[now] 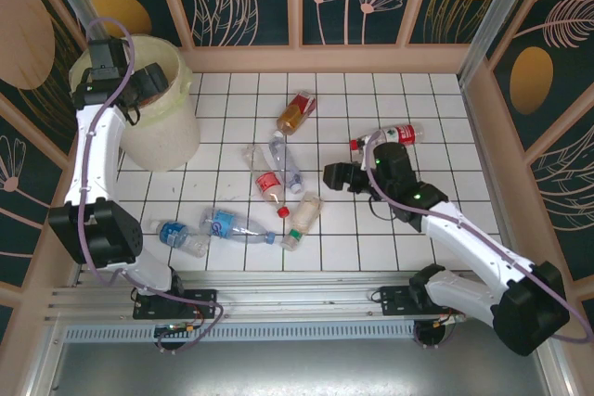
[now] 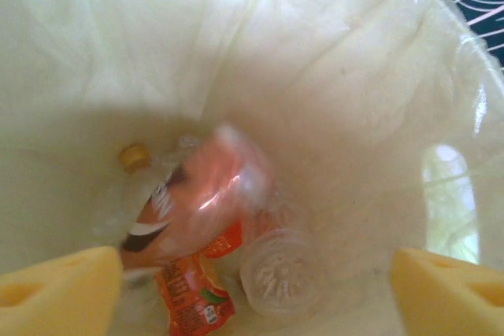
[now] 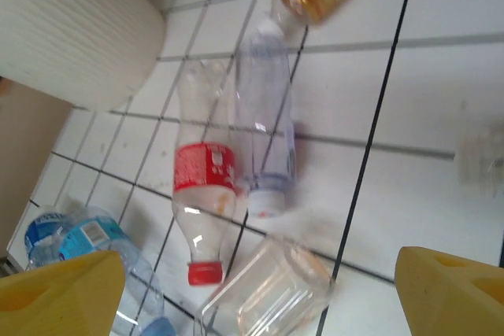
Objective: Put the plastic bottles in the bin
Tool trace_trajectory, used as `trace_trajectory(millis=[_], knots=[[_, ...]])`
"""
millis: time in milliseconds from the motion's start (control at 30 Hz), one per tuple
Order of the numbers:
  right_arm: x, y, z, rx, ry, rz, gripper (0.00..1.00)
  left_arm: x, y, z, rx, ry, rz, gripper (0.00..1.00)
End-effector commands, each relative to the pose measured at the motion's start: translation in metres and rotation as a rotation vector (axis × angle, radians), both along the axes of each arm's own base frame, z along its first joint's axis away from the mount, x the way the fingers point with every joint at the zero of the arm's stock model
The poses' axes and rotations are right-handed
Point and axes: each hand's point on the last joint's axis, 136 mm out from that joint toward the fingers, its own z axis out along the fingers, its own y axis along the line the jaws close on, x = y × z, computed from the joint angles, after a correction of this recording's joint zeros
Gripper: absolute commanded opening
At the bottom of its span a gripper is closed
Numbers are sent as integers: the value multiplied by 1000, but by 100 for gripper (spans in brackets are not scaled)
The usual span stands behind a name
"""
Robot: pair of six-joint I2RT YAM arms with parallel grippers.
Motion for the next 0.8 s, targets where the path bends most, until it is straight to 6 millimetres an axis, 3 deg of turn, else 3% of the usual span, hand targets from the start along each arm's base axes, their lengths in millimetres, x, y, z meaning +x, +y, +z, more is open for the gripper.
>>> trace_trajectory(millis=[0, 167, 333, 500, 767], knots=[[-5, 3, -26, 1, 124, -94, 89, -21, -7, 42, 28, -102, -38, 99], [-9, 8, -52, -16, 219, -156, 90, -48, -34, 78, 27, -236, -143, 99], [-11, 10, -77, -11, 303, -205, 90, -77, -94, 100, -5, -334, -349, 99], [-14, 28, -92, -47, 345, -189, 94, -109, -151, 83, -132, -379, -550, 99], [-19, 58, -107, -134, 376, -183, 96, -144, -197, 36, -255, -368, -703, 99]])
